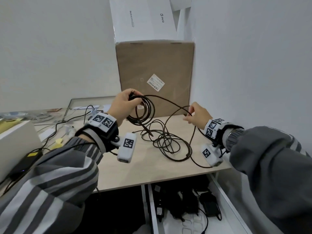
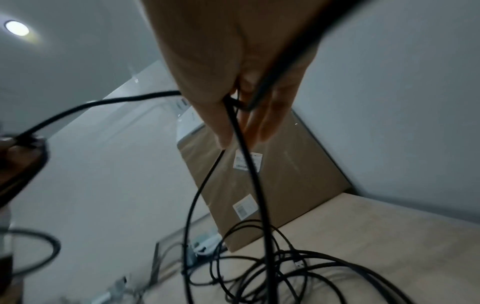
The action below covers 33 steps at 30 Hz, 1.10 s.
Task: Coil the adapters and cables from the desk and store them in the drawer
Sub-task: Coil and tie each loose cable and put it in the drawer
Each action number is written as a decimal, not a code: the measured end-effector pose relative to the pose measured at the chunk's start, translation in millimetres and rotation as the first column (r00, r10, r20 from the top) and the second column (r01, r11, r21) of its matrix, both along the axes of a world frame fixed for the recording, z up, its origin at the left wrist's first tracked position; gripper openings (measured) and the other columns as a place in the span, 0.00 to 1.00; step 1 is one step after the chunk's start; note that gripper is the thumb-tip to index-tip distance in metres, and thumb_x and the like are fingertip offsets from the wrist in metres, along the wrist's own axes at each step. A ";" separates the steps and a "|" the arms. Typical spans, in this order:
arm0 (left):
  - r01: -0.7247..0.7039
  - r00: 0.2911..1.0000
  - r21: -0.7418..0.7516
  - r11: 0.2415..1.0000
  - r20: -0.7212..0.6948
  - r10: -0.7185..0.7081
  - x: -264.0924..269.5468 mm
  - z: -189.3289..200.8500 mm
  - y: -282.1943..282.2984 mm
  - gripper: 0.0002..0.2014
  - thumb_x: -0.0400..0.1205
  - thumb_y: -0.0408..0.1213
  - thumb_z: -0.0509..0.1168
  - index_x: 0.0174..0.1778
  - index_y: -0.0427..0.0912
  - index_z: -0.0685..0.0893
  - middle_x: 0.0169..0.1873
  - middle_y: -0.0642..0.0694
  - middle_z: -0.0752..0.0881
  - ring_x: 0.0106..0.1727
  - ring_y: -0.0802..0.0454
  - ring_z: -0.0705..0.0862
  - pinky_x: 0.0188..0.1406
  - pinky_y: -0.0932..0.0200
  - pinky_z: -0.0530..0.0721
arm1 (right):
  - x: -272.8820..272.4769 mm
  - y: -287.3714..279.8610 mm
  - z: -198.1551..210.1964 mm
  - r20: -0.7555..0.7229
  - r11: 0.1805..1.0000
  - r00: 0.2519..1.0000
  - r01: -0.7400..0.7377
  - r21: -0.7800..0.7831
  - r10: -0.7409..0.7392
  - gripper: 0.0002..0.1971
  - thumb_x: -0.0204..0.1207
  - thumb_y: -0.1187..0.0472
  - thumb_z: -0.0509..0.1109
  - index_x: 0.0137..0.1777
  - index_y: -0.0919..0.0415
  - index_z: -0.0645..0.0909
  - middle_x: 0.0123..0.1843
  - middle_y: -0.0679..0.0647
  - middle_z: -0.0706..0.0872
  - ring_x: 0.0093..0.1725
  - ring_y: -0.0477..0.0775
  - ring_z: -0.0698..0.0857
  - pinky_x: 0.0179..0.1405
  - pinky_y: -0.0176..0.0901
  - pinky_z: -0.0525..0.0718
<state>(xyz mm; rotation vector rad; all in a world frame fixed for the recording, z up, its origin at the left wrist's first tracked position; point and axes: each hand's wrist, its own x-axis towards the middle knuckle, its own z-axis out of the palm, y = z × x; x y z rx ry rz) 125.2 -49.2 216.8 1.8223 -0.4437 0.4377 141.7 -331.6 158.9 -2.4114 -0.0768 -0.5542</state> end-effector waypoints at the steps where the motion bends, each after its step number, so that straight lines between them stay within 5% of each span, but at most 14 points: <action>1: -0.052 0.999 -0.010 0.999 -0.008 0.052 6.3 -2.8 5.8 0.08 0.79 0.27 0.66 0.42 0.47 0.84 0.38 0.49 0.88 0.40 0.57 0.85 0.43 0.67 0.82 | 1.1 3.5 -0.8 -0.038 0.998 0.998 -0.050 -0.035 0.048 0.18 0.69 0.52 0.78 0.47 0.58 0.72 0.44 0.52 0.84 0.39 0.50 0.82 0.34 0.40 0.75; 4: -0.228 0.974 -0.114 0.967 -0.034 0.226 24.3 -9.6 22.6 0.07 0.77 0.27 0.64 0.42 0.44 0.83 0.37 0.47 0.87 0.41 0.53 0.84 0.41 0.66 0.80 | 2.1 9.6 0.5 -0.154 0.981 0.978 -0.160 -0.114 0.141 0.24 0.66 0.44 0.79 0.56 0.54 0.75 0.44 0.41 0.77 0.41 0.41 0.76 0.37 0.34 0.70; 9: -0.489 0.872 -0.215 0.845 -0.094 0.481 48.0 -19.8 64.0 0.05 0.76 0.30 0.63 0.43 0.43 0.82 0.31 0.53 0.81 0.37 0.51 0.79 0.36 0.61 0.77 | 11.9 -7.0 -14.3 -0.306 0.953 0.949 -0.155 -0.262 0.070 0.28 0.70 0.49 0.78 0.66 0.60 0.76 0.61 0.52 0.81 0.59 0.53 0.81 0.57 0.39 0.74; 11: -0.540 0.840 -0.230 0.809 -0.089 0.536 52.5 -21.1 75.3 0.05 0.76 0.30 0.63 0.44 0.43 0.81 0.32 0.54 0.80 0.34 0.53 0.79 0.32 0.69 0.76 | 16.5 -15.3 -21.9 -0.353 0.952 0.935 -0.131 -0.277 0.026 0.21 0.71 0.54 0.77 0.61 0.61 0.80 0.60 0.55 0.85 0.44 0.53 0.86 0.49 0.40 0.78; 14: -0.580 0.813 -0.237 0.779 -0.108 0.572 57.7 -21.2 83.6 0.05 0.77 0.31 0.63 0.42 0.46 0.80 0.32 0.52 0.80 0.28 0.57 0.75 0.21 0.74 0.72 | 23.5 -19.3 -22.1 -0.420 0.904 0.905 -0.120 -0.410 -0.070 0.11 0.73 0.53 0.75 0.46 0.62 0.86 0.43 0.56 0.91 0.29 0.46 0.84 0.36 0.36 0.80; 16: -0.591 0.805 -0.236 0.771 -0.123 0.580 62.2 -22.6 87.0 0.05 0.76 0.32 0.63 0.40 0.48 0.80 0.32 0.52 0.80 0.32 0.52 0.78 0.29 0.65 0.76 | 29.4 -17.3 -19.6 -0.426 0.845 0.889 -0.094 -0.527 -0.167 0.12 0.74 0.50 0.74 0.42 0.60 0.86 0.34 0.51 0.88 0.31 0.46 0.83 0.39 0.38 0.80; 19: -0.621 0.783 -0.211 0.755 -0.123 0.609 73.0 -28.9 94.1 0.04 0.75 0.33 0.64 0.43 0.45 0.81 0.37 0.48 0.82 0.41 0.50 0.79 0.42 0.58 0.76 | 42.7 -16.9 -15.9 -0.330 0.766 0.894 0.023 -0.642 -0.304 0.16 0.75 0.45 0.71 0.44 0.59 0.81 0.41 0.54 0.84 0.43 0.56 0.84 0.45 0.43 0.82; 27: -0.805 0.584 -0.240 0.542 -0.167 0.794 82.5 -12.8 157.9 0.09 0.77 0.37 0.61 0.52 0.45 0.81 0.53 0.39 0.86 0.55 0.42 0.85 0.51 0.55 0.79 | 76.3 -53.4 43.6 -0.149 0.845 0.839 0.490 -0.213 -0.524 0.12 0.78 0.57 0.65 0.42 0.68 0.76 0.56 0.69 0.85 0.53 0.66 0.83 0.45 0.45 0.76; 33: -0.735 0.675 -0.226 0.639 -0.159 0.720 88.5 -15.8 145.9 0.15 0.75 0.35 0.63 0.56 0.35 0.86 0.49 0.40 0.88 0.44 0.49 0.82 0.44 0.57 0.79 | 92.2 -35.3 64.0 -0.069 0.856 0.856 0.516 0.039 -0.513 0.15 0.76 0.56 0.65 0.36 0.69 0.76 0.41 0.65 0.82 0.43 0.64 0.81 0.41 0.44 0.74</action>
